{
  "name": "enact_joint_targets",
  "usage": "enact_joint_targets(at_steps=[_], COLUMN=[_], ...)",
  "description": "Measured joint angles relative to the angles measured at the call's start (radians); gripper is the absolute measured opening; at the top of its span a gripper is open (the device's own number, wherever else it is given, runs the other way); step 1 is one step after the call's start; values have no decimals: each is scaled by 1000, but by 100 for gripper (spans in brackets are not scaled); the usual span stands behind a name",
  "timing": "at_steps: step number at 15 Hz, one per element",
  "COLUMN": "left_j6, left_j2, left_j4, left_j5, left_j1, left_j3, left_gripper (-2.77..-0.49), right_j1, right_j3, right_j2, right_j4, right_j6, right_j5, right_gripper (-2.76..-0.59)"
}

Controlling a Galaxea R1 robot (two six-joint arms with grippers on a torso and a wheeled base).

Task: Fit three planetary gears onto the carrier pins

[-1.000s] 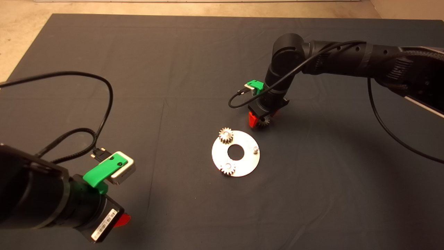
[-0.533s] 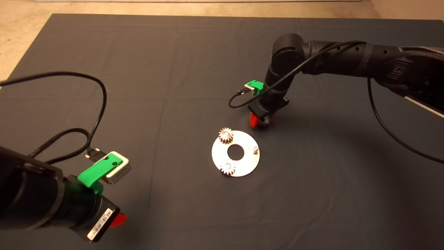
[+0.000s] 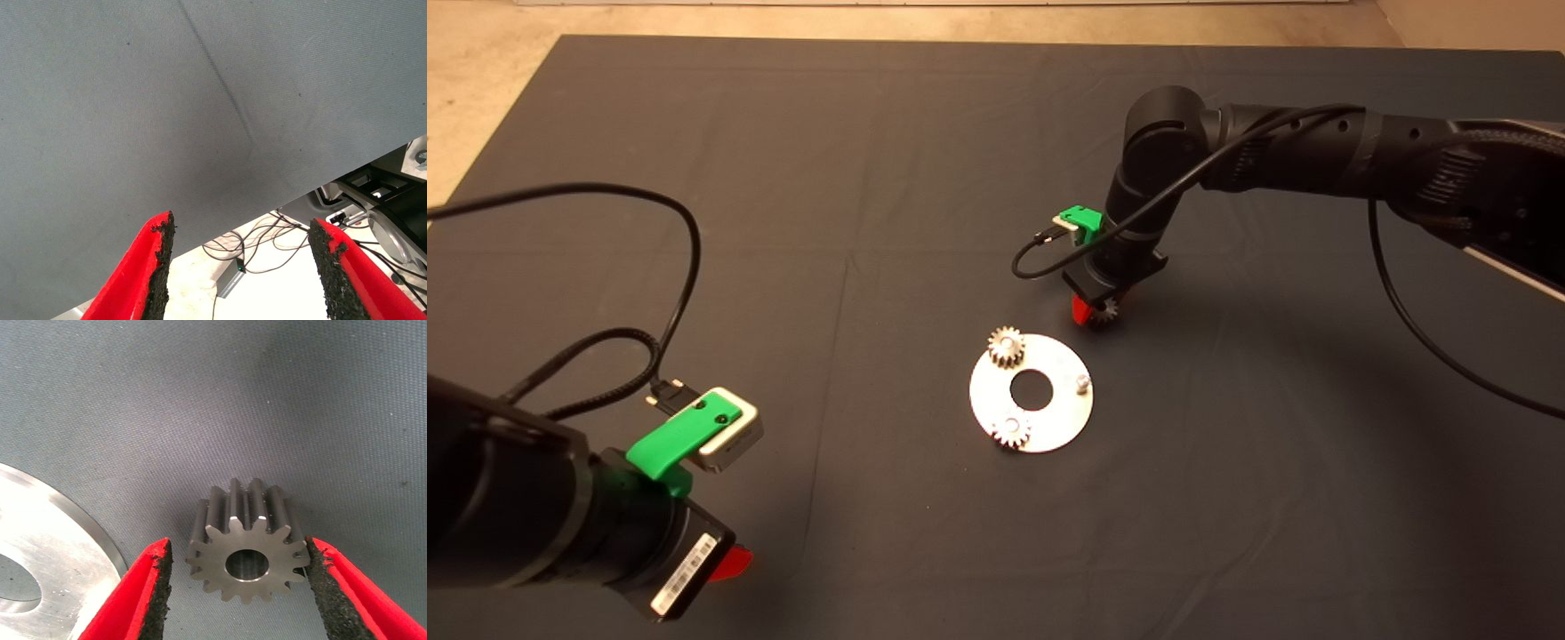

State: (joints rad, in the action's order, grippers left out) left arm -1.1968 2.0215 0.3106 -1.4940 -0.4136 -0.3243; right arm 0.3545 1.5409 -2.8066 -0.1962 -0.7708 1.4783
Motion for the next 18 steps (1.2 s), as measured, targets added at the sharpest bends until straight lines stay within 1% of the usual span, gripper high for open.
enact_joint_targets(at_steps=[2, 3, 4, 9, 13, 15, 18], left_j6=[0, 0, 0, 0, 0, 0, 0], left_j2=[0, -3, -6, -14, -16, -16, -16], left_j4=[0, 0, 0, 0, 0, 0, 0], left_j5=[0, 1, 1, 2, 2, 2, 2], left_j1=[0, 0, 0, 0, 0, 0, 0], left_j3=[0, 0, 0, 0, 0, 0, 0], left_gripper=[-193, -193, -193, -193, -193, -193, -193], right_j1=[0, 0, 0, 0, -2, -2, -2], right_j3=[0, 0, 0, -1, -20, -47, -132], right_j2=[0, 0, 0, 1, 9, 19, 51], right_j4=[0, 0, 0, 0, 0, -1, -1], right_j6=[0, 0, 0, 0, 0, 0, -2], right_j5=[3, 4, 6, 7, 7, 6, 8], right_gripper=[-210, -211, -219, -224, -227, -229, -232])
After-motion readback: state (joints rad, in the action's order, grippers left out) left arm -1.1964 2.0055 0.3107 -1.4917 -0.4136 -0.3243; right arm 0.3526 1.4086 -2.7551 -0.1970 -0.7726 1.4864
